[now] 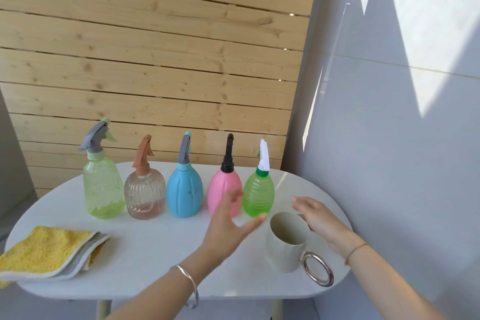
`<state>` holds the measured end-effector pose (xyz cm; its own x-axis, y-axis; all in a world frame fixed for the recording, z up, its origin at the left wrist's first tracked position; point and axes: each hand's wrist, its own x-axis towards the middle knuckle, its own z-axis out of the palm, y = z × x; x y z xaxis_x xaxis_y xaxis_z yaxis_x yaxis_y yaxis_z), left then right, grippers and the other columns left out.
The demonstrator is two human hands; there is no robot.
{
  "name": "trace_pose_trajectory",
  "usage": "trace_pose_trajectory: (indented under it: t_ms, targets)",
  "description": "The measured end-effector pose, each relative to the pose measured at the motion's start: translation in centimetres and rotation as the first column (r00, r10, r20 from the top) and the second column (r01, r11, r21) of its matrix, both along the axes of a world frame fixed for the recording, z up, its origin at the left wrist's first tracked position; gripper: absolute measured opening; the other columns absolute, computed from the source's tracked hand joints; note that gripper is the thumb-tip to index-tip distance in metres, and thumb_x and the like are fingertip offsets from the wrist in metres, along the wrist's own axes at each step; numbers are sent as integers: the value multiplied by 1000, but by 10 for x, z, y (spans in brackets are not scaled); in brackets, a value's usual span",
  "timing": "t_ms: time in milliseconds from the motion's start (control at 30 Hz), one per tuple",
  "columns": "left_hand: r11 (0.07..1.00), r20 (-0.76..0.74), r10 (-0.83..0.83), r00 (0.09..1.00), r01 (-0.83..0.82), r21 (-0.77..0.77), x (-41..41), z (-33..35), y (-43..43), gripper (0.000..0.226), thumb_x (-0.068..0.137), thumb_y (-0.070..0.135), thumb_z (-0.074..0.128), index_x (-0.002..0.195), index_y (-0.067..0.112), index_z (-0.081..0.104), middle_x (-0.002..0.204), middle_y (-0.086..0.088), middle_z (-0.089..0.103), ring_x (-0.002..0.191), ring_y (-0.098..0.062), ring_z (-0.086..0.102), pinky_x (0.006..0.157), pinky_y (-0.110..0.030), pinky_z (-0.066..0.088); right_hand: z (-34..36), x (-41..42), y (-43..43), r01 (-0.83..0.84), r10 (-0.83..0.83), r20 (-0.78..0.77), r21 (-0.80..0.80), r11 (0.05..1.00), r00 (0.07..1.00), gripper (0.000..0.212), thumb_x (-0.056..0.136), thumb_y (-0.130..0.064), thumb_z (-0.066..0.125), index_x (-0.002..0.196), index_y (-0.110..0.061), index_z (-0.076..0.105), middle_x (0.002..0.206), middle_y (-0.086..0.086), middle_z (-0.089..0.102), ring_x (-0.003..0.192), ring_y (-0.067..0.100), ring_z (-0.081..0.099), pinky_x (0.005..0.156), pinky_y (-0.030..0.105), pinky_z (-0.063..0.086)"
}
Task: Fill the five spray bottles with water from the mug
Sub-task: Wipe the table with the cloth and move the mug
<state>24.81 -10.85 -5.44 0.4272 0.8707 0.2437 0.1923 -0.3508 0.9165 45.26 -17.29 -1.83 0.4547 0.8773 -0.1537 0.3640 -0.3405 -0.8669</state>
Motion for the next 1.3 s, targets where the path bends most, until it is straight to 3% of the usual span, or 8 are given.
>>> trace_pose_trajectory:
  t_ms: [100, 200, 433, 733, 800, 900, 1133, 1300]
  targets:
    - [973, -161, -229, 960, 221, -64, 14, -21, -26, 98, 63, 52, 87, 143, 32, 34, 138, 24, 39, 127, 6, 38, 103, -12, 26, -5, -7, -18, 21, -27, -99, -64, 998, 995, 37, 99, -45, 41, 121, -20, 57, 121, -1, 60, 113, 19, 56, 96, 33, 47]
    - [954, -56, -285, 957, 278, -111, 22, -29, -40, 77, 56, 46, 89, 120, 44, 47, 124, 26, 57, 110, 14, 54, 93, -14, 41, -3, -25, -30, 5, -11, -178, -36, 999, 984, 32, 99, -45, 41, 118, -23, 56, 117, -3, 62, 112, 18, 57, 100, 35, 46]
    - [984, 113, -140, 984, 151, -96, -55, -2, -45, 80, 55, 40, 91, 124, 29, 53, 115, 14, 66, 107, 1, 60, 91, -13, 46, 34, -90, -34, -96, 135, -288, 147, 985, 948, 32, 101, -38, 39, 110, -18, 63, 106, 2, 72, 99, 16, 67, 83, 24, 53]
    - [971, 31, 155, 987, -146, -187, -273, 6, -46, 76, 56, 29, 95, 118, 34, 52, 108, 13, 68, 100, 3, 62, 81, -14, 50, 8, -252, 19, -401, 410, -321, 97, 911, 854, 33, 103, -33, 37, 114, -13, 61, 117, 2, 67, 108, 19, 64, 88, 29, 51]
    - [952, 40, 245, 969, -233, -197, -313, 5, -46, 76, 55, 27, 96, 116, 36, 53, 105, 16, 69, 99, 3, 63, 76, -14, 51, -6, -282, 35, -416, 428, -245, 102, 904, 870, 29, 103, -23, 39, 118, -12, 60, 123, 4, 64, 110, 19, 61, 86, 24, 48]
    - [913, 43, 368, 929, -352, -206, -367, 4, -43, 72, 58, 17, 94, 116, 33, 53, 110, 10, 68, 101, 1, 63, 73, -11, 50, -28, -328, 65, -523, 514, 104, 93, 847, 852, 28, 99, -14, 44, 123, -13, 60, 129, 4, 60, 116, 15, 56, 85, 17, 38]
    - [861, 123, 484, 867, -446, -242, -422, 10, -44, 88, 39, 42, 91, 119, 29, 57, 110, 10, 70, 95, 2, 66, 70, -14, 50, -60, -406, 128, -785, 697, 668, -274, 556, 260, 45, 98, -42, 46, 142, -34, 43, 157, -3, 26, 144, 18, 21, 114, 36, 16]
    - [864, 155, 486, 860, -446, -236, -423, 11, -40, 87, 36, 46, 89, 116, 32, 58, 107, 16, 71, 95, 2, 67, 74, -19, 51, -69, -424, 149, -748, 603, 756, -242, 618, 254, 47, 99, -41, 43, 144, -27, 41, 153, 0, 35, 139, 22, 24, 110, 36, 19]
